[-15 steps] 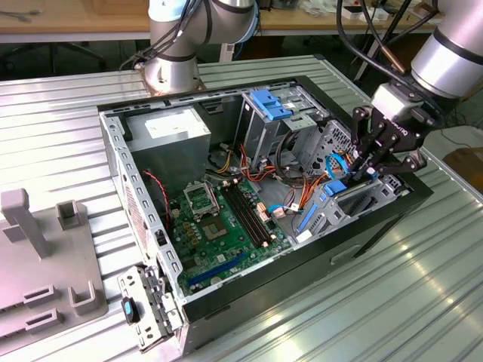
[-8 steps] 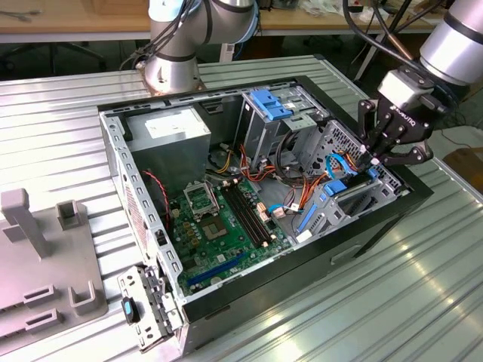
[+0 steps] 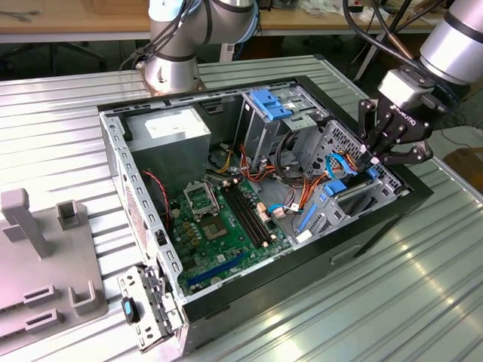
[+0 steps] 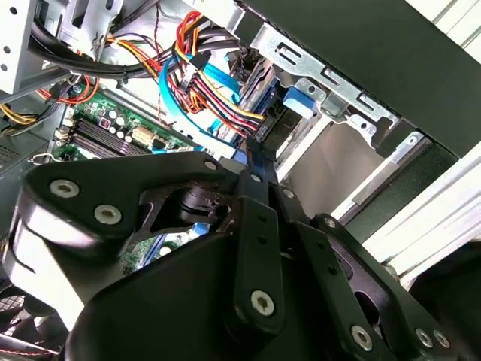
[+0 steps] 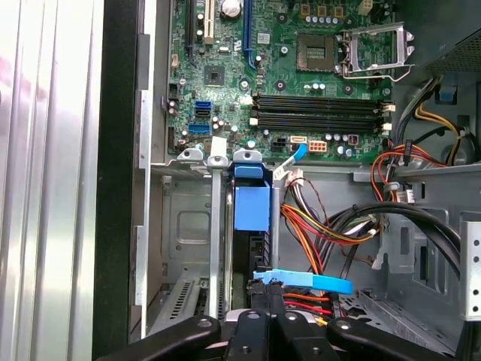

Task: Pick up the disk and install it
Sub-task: 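Insert the second disk wire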

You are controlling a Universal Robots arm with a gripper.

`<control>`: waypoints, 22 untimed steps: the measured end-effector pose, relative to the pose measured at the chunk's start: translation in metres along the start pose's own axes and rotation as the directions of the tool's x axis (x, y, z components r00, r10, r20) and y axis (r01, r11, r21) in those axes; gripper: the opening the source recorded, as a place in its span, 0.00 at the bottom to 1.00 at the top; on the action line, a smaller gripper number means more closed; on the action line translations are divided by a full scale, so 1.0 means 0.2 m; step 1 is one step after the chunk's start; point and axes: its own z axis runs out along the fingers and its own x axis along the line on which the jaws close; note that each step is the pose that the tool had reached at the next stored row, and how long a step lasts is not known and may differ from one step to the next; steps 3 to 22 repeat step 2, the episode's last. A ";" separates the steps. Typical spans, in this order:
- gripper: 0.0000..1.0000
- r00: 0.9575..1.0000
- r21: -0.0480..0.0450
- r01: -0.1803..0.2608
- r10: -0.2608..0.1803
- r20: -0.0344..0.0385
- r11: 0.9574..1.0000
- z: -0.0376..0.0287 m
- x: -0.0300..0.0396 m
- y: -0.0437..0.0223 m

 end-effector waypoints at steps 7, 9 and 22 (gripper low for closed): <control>0.11 1.000 0.000 0.000 0.000 0.000 1.000 0.000 0.000 0.000; 0.11 1.000 0.000 0.000 0.000 0.000 1.000 0.000 0.000 0.000; 0.11 1.000 0.000 0.000 0.000 0.000 1.000 0.000 0.000 0.000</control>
